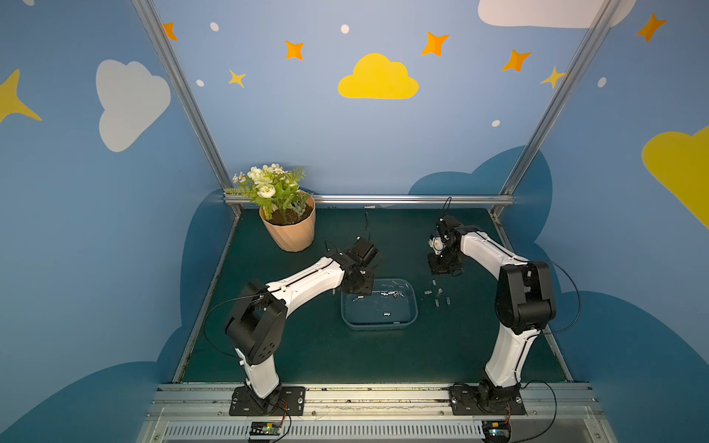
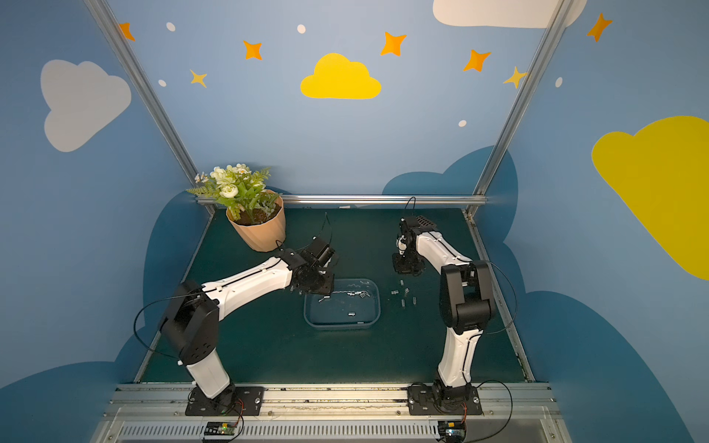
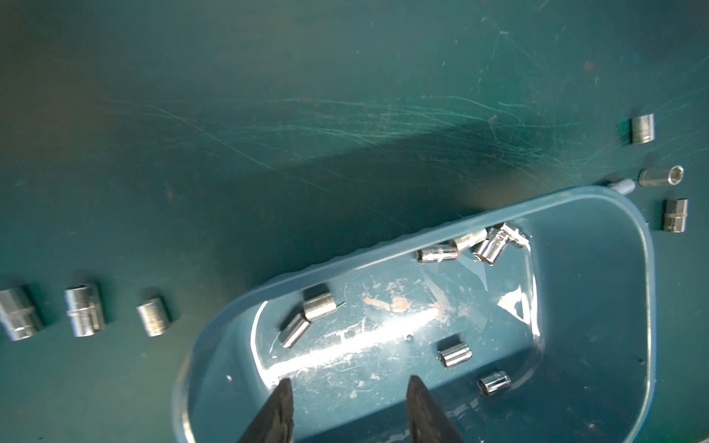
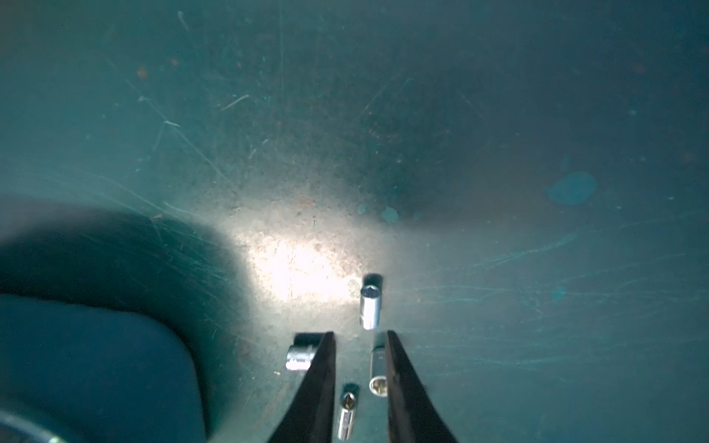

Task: Take out the socket from the storage box
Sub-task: Place the socket head at the center of the board.

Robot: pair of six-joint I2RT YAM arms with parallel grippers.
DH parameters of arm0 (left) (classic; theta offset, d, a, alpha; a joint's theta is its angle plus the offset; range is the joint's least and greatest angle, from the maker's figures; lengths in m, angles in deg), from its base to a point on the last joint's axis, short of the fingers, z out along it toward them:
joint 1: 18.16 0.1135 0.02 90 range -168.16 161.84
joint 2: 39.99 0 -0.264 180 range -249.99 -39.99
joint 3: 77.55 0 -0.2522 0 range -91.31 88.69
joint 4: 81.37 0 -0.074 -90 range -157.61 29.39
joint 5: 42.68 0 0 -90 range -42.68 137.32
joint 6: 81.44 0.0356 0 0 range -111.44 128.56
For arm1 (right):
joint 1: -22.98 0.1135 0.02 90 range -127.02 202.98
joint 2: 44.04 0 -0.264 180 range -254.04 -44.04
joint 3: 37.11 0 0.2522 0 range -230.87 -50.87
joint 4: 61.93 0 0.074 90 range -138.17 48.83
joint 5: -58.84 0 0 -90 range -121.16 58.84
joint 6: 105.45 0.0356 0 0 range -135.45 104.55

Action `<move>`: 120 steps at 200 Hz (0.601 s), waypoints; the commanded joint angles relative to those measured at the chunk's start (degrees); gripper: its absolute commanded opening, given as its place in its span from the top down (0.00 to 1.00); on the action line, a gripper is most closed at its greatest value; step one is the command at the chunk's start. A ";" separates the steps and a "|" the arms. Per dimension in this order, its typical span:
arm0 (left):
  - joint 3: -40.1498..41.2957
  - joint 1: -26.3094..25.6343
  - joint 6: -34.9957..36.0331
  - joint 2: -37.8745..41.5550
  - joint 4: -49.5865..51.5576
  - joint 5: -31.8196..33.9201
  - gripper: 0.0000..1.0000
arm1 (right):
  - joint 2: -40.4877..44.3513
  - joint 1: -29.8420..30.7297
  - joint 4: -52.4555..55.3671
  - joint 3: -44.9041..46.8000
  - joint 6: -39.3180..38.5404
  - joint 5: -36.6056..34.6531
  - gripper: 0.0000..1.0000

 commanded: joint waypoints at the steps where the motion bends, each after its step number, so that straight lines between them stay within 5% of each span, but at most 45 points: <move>1: -1.85 -0.78 -2.04 -2.40 3.26 -0.24 0.53 | 2.66 -0.10 1.60 -0.63 -0.45 0.35 0.76; 120: -2.27 -2.18 -8.67 -9.13 4.02 6.01 0.55 | 3.91 -0.53 0.73 2.48 -0.46 0.97 0.76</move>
